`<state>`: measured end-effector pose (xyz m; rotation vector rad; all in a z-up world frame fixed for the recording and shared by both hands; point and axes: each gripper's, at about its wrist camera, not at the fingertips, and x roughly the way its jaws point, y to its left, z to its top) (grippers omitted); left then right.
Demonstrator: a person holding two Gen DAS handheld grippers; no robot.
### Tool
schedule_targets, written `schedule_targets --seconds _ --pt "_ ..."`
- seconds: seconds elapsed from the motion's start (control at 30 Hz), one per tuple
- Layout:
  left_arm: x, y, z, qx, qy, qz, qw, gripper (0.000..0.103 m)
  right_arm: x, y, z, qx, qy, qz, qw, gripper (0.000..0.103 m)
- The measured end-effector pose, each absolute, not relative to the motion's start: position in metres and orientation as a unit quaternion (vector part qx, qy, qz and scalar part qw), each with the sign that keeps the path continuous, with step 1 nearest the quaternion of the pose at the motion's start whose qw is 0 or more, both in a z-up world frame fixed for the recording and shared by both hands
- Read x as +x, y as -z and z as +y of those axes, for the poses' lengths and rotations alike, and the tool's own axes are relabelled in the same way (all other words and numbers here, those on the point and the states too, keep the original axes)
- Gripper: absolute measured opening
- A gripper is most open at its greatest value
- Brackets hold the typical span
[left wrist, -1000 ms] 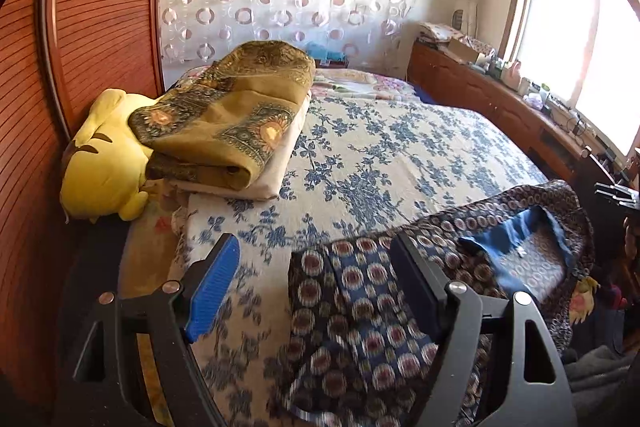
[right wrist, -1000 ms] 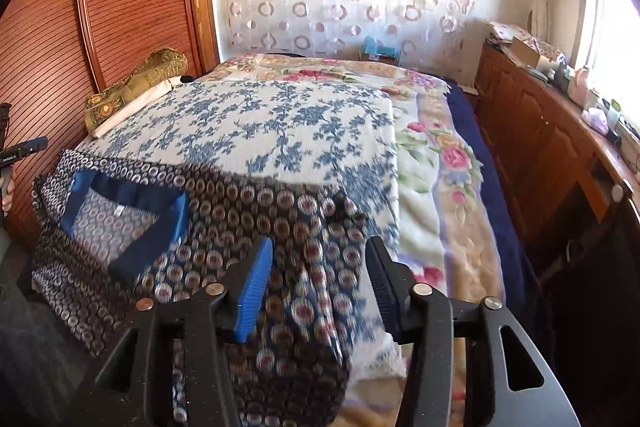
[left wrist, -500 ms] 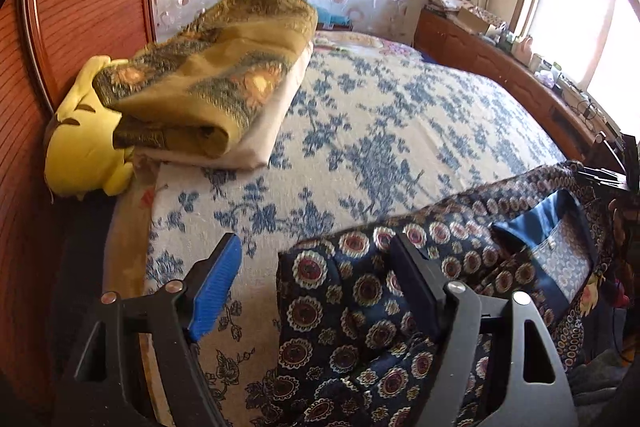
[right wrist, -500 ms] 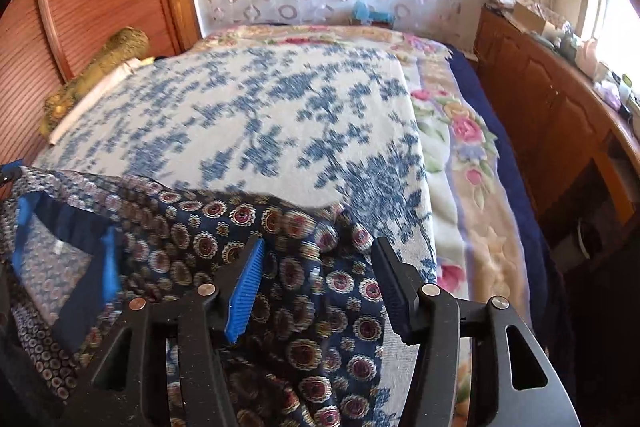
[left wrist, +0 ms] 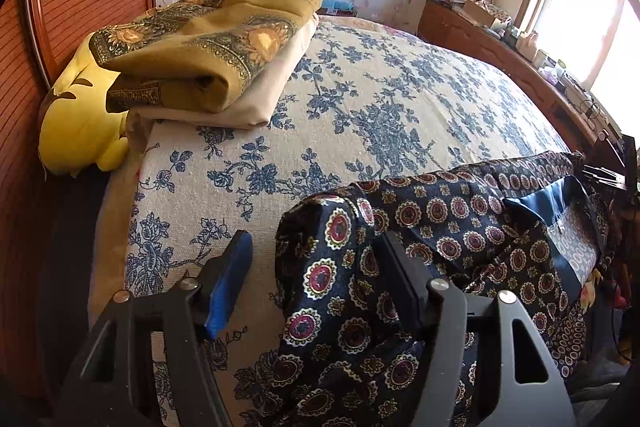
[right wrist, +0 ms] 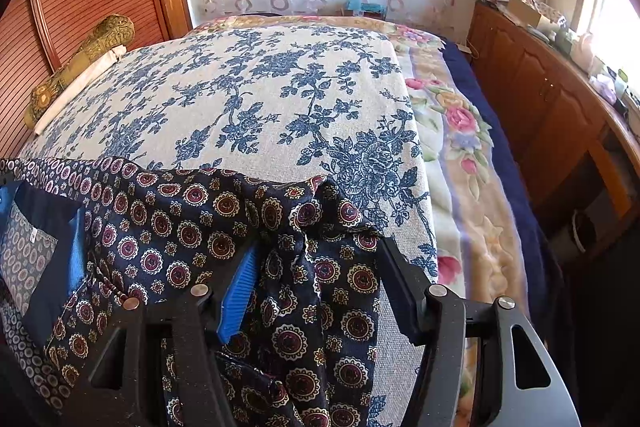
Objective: Fold small clothes
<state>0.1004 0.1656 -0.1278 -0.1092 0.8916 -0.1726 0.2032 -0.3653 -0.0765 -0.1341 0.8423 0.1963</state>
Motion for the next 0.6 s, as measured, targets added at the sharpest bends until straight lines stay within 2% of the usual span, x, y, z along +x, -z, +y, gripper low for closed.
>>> schedule_targets --seconds 0.13,0.23,0.3,0.33,0.4,0.47,0.6 --pt "0.101 0.127 0.161 -0.050 0.092 0.429 0.897 0.047 0.203 0.077 -0.368 -0.065 -0.101 0.406 0.906 0.061" --pt "0.101 0.127 0.156 -0.045 0.096 0.429 0.897 0.036 0.201 0.077 -0.368 -0.067 -0.106 0.403 0.907 0.051" --pt "0.101 0.127 0.155 -0.043 0.099 0.429 0.897 0.031 0.199 0.076 -0.367 -0.070 -0.112 0.401 0.907 0.037" --pt "0.100 0.127 0.154 -0.043 0.102 0.429 0.897 0.027 0.198 0.076 -0.365 -0.071 -0.116 0.401 0.906 0.034" --pt "0.099 0.127 0.152 -0.047 0.110 0.428 0.896 0.019 0.195 0.076 -0.362 -0.074 -0.124 0.400 0.905 0.016" --pt "0.096 0.125 0.149 -0.044 0.113 0.424 0.897 0.012 0.191 0.075 -0.361 -0.071 -0.131 0.401 0.904 0.007" --pt "0.089 0.118 0.148 -0.039 0.113 0.414 0.902 0.011 0.180 0.075 -0.362 -0.065 -0.137 0.394 0.907 0.004"
